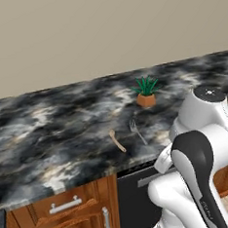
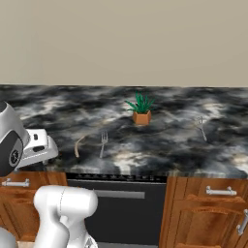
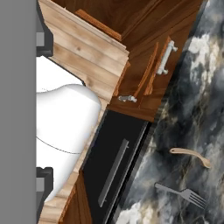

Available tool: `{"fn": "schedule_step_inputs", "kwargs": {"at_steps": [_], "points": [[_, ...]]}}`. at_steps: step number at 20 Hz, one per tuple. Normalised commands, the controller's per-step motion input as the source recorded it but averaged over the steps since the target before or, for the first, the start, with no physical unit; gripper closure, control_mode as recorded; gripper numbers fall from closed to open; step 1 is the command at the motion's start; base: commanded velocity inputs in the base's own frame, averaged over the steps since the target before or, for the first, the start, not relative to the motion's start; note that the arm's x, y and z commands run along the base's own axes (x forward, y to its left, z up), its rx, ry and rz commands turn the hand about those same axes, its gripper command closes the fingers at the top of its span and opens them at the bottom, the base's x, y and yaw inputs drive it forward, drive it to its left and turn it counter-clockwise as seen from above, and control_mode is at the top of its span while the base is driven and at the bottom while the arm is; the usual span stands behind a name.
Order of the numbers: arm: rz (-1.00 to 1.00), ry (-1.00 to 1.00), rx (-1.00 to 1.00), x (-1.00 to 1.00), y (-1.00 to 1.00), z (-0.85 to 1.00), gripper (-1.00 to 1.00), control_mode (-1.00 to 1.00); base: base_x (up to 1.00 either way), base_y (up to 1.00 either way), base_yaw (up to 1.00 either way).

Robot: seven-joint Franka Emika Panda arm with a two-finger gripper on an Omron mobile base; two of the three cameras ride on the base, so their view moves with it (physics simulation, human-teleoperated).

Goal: Organize the utensils by type. Pick up the wooden spoons from the counter and place them in the open cabinet. Then pick up the metallic utensils from the counter and place them in the open drawer.

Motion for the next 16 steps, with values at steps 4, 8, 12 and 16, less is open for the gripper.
{"fn": "schedule_step_inputs", "kwargs": {"at_steps": [4, 8, 12, 16], "points": [[0.00, 0.00, 0.00, 0.00, 0.00, 0.00, -1.00, 1.00, 0.32, 0.23, 0.00], [0.00, 0.00, 0.00, 0.00, 0.00, 0.00, -1.00, 1.00, 0.46, 0.17, 0.00], [0.00, 0.00, 0.00, 0.00, 0.00, 0.00, -1.00, 1.00, 0.40, 0.16, 0.00], [0.00, 0.00, 0.00, 0.00, 0.00, 0.00, -1.00, 1.00, 0.33, 0.10, 0.01]]}}
